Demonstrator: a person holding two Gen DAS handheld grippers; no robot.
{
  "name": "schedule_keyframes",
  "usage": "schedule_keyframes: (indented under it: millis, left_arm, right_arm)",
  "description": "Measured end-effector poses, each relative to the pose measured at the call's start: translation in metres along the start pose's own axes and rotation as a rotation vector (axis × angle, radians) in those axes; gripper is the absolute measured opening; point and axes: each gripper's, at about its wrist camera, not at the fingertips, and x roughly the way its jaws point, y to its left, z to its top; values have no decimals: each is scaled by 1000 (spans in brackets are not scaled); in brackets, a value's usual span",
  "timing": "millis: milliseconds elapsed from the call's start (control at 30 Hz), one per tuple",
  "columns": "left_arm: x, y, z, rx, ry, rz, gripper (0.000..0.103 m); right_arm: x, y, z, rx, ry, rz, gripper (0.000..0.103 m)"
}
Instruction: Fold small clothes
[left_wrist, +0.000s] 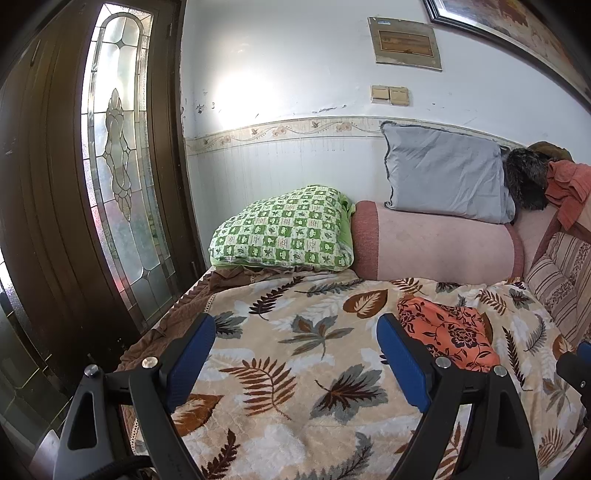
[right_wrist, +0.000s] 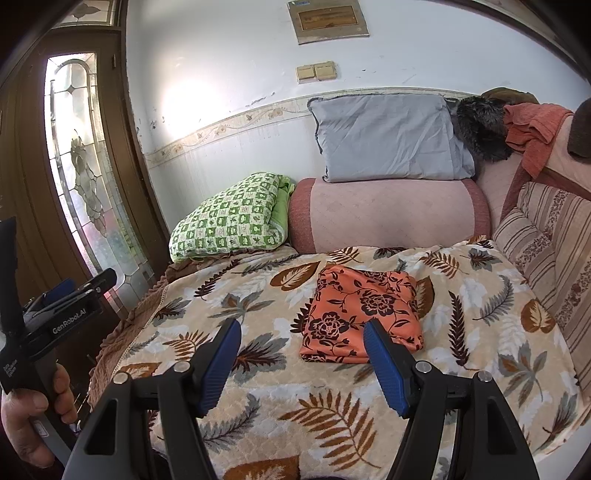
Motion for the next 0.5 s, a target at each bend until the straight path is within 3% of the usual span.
schedule_keyframes:
  millis: [500]
  left_arm:
    - [-6, 5, -2, -10, -5, 7, 89]
  right_arm:
    - [-2, 8, -2, -9, 0, 11, 72]
